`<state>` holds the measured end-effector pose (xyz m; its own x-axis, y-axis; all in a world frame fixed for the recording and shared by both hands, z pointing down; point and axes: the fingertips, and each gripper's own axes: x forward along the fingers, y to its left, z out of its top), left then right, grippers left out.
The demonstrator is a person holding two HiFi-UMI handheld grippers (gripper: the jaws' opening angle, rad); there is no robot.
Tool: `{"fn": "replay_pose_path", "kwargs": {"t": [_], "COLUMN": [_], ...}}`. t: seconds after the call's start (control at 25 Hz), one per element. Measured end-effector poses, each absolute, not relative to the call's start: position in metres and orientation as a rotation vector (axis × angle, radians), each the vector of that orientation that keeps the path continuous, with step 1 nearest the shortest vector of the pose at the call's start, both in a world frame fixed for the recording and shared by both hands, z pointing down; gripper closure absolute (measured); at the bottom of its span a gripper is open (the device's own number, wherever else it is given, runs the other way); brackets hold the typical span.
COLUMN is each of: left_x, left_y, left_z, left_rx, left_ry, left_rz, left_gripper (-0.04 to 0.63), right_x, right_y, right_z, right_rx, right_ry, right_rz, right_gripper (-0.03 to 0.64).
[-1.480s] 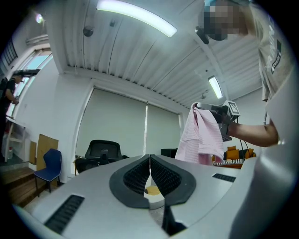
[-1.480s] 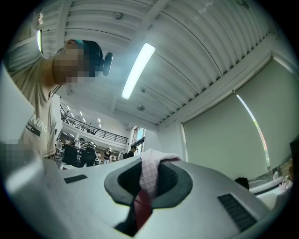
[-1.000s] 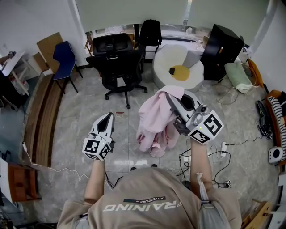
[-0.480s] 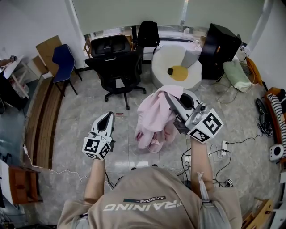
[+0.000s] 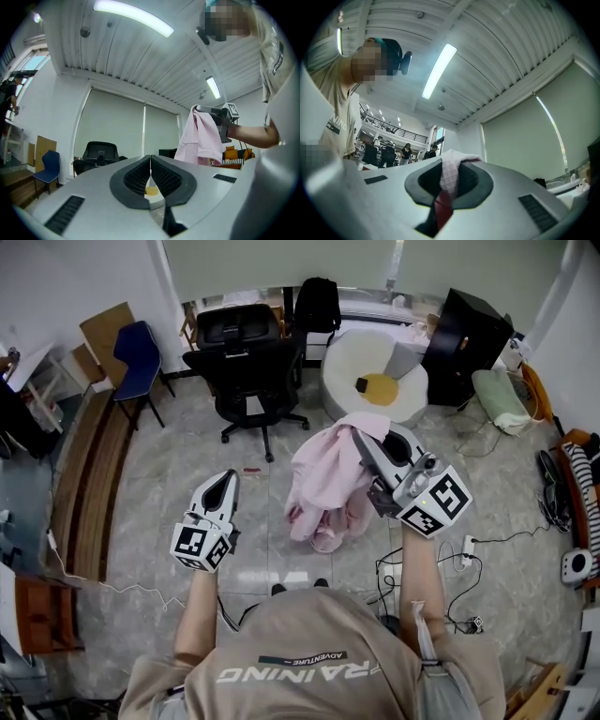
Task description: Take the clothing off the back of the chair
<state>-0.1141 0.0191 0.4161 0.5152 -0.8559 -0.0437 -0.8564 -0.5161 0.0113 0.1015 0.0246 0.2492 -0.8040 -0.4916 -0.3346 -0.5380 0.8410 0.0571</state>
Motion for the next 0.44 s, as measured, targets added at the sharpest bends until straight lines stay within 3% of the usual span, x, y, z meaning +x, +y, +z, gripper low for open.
{"fn": "replay_pose_path", "kwargs": {"t": [0.44], "left_x": [-0.1123], "left_y": [0.0239], "left_z": [0.4217], "left_rx": [-2.734], "left_ry": [1.545], "left_rz": [0.052], "left_gripper": [0.58], "right_x": [0.1034], "right_y": [0.0277], "right_z": [0.2421], "right_rx": [-0.788], "right_ry": [2.706], "right_rz": [0.243], "right_gripper": [0.574]}}
